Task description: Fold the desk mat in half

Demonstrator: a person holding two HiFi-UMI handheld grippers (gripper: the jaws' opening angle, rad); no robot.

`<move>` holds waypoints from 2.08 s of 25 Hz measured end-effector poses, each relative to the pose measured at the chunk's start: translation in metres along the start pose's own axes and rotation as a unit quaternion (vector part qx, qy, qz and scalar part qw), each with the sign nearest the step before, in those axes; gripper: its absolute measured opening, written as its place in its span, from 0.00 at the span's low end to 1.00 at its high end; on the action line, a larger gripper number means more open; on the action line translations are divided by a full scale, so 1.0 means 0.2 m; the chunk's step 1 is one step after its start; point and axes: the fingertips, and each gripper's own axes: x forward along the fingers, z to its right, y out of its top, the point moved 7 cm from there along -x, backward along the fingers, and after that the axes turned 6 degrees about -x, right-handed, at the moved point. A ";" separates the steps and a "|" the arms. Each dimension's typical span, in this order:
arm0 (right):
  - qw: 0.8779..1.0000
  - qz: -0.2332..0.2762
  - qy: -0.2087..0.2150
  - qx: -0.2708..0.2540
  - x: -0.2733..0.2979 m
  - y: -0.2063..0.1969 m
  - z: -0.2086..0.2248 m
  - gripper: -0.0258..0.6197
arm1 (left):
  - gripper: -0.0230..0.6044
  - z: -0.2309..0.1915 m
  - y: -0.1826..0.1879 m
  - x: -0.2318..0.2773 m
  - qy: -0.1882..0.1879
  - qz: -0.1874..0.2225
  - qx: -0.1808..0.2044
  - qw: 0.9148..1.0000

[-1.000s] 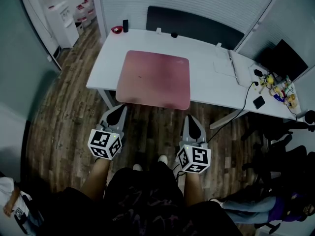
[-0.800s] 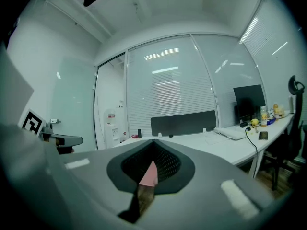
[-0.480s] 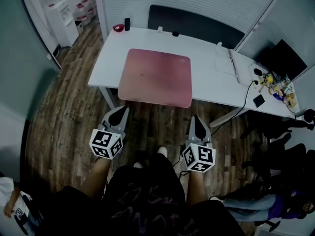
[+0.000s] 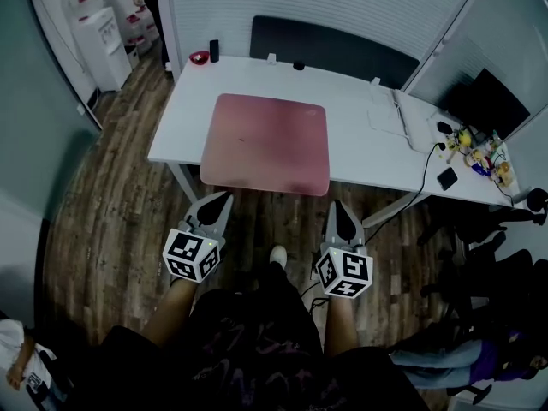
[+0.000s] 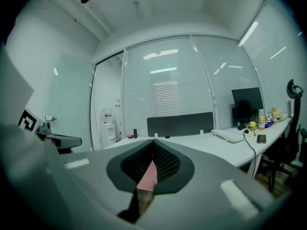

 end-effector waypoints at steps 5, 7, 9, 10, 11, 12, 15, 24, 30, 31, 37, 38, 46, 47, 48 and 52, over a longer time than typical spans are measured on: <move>1.000 0.003 0.003 0.010 0.11 0.01 0.05 0.05 | 0.04 -0.04 0.06 0.09 0.009 -0.001 0.007 1.000; 1.000 -0.001 0.006 0.014 0.17 0.00 0.08 0.05 | 0.04 -0.07 0.07 0.14 0.017 -0.003 0.007 1.000; 1.000 -0.006 0.011 0.015 0.23 -0.01 0.10 0.05 | 0.04 -0.11 0.09 0.19 0.026 -0.006 0.005 1.000; 1.000 -0.009 0.013 0.015 0.27 -0.02 0.11 0.05 | 0.04 -0.13 0.09 0.21 0.030 -0.008 0.004 1.000; 1.000 -0.011 0.015 0.016 0.30 -0.03 0.12 0.05 | 0.04 -0.15 0.09 0.24 0.033 -0.010 0.004 0.999; 1.000 -0.013 0.017 0.017 0.34 -0.03 0.14 0.05 | 0.04 -0.17 0.09 0.27 0.037 -0.013 0.005 0.999; 0.999 -0.017 0.027 0.018 0.46 -0.04 0.19 0.05 | 0.04 -0.22 0.09 0.36 0.049 -0.019 0.002 0.999; 0.997 -0.037 0.061 0.012 0.89 -0.06 0.40 0.05 | 0.04 -0.37 0.15 0.78 0.088 -0.014 -0.015 0.996; 0.996 -0.053 0.076 0.010 1.14 -0.07 0.58 0.05 | 0.04 -0.41 0.19 1.07 0.105 -0.024 -0.017 0.994; 0.995 -0.055 0.078 0.009 1.18 -0.07 0.60 0.05 | 0.04 -0.41 0.19 1.11 0.107 -0.026 -0.017 0.994; 0.994 -0.056 0.091 0.018 1.34 -0.04 0.69 0.05 | 0.04 -0.40 0.25 1.25 0.115 -0.031 -0.010 0.993; 0.994 -0.055 0.094 0.019 1.35 -0.04 0.70 0.05 | 0.04 -0.40 0.26 1.25 0.117 -0.031 -0.008 0.993; 0.993 -0.046 0.103 0.016 1.40 0.01 0.68 0.05 | 0.04 -0.44 0.34 1.25 0.129 -0.012 -0.005 0.992; 0.994 -0.043 0.101 0.018 1.40 0.02 0.69 0.05 | 0.04 -0.45 0.35 1.26 0.127 -0.008 -0.004 0.992; 0.994 -0.040 0.098 0.019 1.41 0.03 0.68 0.05 | 0.04 -0.46 0.37 1.26 0.125 -0.005 -0.001 0.992; 0.996 -0.037 0.086 0.012 1.40 0.07 0.65 0.05 | 0.04 -0.51 0.43 1.27 0.111 -0.001 0.004 0.994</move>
